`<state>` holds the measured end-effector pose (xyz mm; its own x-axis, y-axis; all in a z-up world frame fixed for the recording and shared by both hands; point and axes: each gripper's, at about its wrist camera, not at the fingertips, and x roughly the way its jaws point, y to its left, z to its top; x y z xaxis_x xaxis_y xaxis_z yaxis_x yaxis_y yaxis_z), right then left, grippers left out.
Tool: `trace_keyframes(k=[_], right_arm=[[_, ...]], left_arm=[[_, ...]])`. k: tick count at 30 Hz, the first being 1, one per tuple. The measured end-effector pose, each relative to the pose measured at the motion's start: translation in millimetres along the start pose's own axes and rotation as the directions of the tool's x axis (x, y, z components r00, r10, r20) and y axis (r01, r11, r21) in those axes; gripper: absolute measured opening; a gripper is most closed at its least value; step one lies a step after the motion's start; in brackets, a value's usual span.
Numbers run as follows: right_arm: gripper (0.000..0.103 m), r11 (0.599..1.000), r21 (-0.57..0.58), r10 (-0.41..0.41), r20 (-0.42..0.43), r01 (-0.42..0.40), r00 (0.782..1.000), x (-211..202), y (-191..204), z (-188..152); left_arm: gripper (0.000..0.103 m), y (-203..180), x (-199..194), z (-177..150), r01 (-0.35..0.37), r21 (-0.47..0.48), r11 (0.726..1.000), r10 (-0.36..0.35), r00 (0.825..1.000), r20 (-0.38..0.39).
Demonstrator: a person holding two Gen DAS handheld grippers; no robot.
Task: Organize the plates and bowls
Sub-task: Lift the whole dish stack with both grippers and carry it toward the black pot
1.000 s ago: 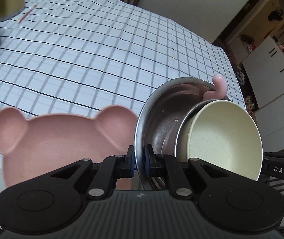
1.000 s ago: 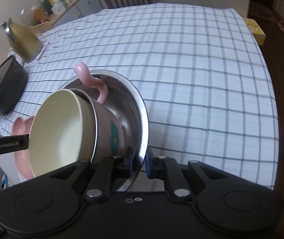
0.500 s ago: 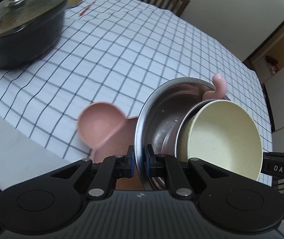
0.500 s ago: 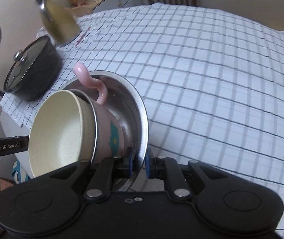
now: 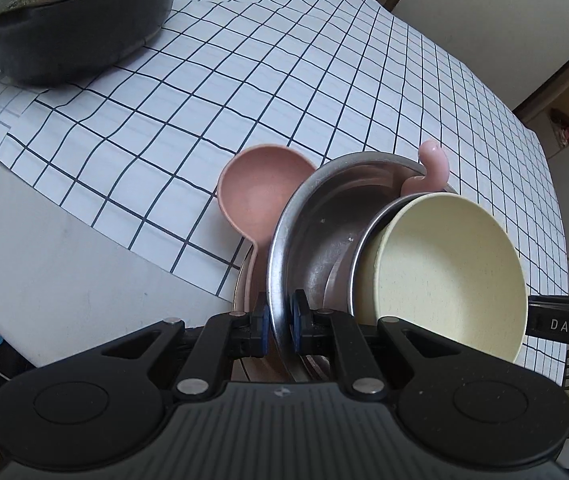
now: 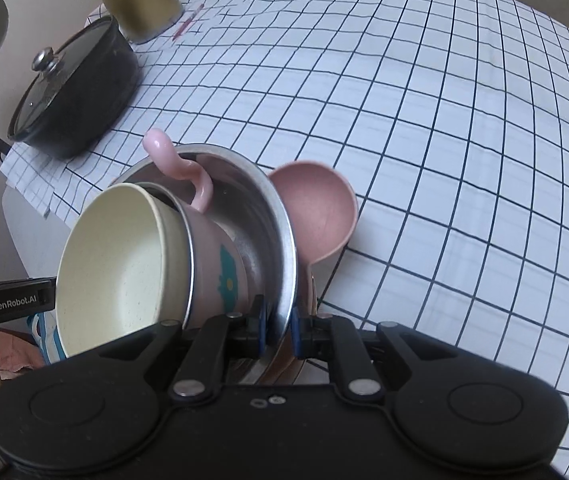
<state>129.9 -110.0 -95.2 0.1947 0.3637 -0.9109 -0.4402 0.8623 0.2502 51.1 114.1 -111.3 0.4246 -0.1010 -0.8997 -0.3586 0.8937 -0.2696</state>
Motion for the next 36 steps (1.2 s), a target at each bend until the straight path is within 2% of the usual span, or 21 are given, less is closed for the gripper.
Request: trace_keyframes(k=[15, 18, 29, 36], right_arm=[[0.014, 0.999, 0.023, -0.025, 0.010, 0.024, 1.000, 7.7, 3.3, -0.7], [0.020, 0.999, 0.027, -0.031, 0.033, 0.030, 0.999, 5.0, 4.1, -0.8], [0.025, 0.996, 0.079, -0.052, 0.077, 0.046, 0.996, -7.1, 1.7, -9.9], [0.034, 0.994, 0.104, -0.061, 0.136, 0.047, 0.989, -23.5, 3.2, -25.6]], left_arm=[[0.011, -0.4, 3.2, -1.3, 0.003, 0.028, 1.000, -0.004, 1.000, 0.013], [0.011, -1.4, 2.8, -1.7, 0.001, 0.043, 0.999, -0.002, 1.000, 0.019], [0.011, 2.6, -2.0, -7.0, 0.009, 0.066, 0.998, -0.011, 1.000, 0.029], [0.014, 2.4, -16.5, -13.8, -0.015, 0.103, 0.995, 0.007, 0.997, 0.072]])
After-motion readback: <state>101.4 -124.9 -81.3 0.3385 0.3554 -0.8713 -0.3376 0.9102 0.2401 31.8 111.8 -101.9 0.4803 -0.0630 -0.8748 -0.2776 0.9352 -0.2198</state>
